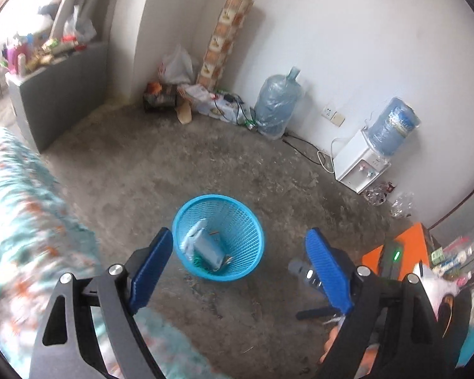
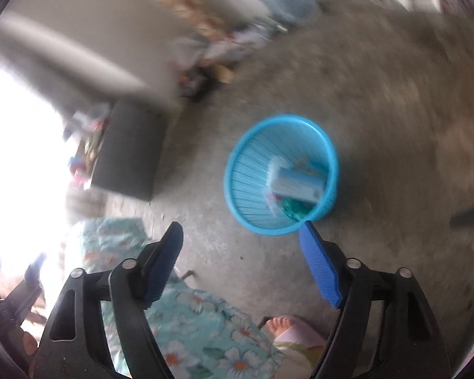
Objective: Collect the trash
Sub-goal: 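Carry both held items over the blue wastebasket and open both grippers, then bring both open grippers back to the bed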
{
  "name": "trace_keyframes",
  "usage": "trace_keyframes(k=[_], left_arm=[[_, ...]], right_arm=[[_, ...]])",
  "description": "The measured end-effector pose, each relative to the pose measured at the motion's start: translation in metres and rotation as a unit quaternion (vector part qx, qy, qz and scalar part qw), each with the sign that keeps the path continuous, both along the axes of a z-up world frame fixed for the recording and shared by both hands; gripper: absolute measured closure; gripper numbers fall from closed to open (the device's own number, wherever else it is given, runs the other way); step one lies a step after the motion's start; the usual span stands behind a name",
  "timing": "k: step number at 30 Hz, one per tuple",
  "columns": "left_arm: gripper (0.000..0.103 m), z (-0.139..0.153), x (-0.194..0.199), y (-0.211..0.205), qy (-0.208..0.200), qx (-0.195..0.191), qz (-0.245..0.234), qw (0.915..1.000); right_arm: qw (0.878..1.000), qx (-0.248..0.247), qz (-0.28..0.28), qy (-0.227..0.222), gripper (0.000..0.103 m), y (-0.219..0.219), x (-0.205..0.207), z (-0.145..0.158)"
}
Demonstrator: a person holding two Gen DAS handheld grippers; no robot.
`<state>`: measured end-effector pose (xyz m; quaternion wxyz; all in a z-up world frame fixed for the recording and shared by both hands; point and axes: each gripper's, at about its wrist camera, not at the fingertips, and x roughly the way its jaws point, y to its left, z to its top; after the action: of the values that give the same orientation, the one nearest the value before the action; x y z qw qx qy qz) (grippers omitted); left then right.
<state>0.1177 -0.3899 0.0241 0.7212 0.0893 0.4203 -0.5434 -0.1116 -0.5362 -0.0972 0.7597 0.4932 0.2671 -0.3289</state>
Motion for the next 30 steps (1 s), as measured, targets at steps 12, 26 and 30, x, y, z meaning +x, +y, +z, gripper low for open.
trace_keyframes(k=[12,26,30], left_arm=[[0.015,0.053,-0.008,0.197,-0.052,-0.048,0.115,0.9908],[0.014,0.053,-0.018,0.408,-0.076,-0.054,0.31,0.9462],[0.014,0.044,-0.024,0.453,-0.061,-0.056,0.361,0.9289]], right_arm=[[0.977,-0.153,0.148,0.027,0.008,0.116,0.066,0.084],[0.889,-0.337,0.287,0.116,0.008,0.265,0.123,0.108],[0.854,-0.385,0.326,0.126,0.008,0.304,0.129,0.112]])
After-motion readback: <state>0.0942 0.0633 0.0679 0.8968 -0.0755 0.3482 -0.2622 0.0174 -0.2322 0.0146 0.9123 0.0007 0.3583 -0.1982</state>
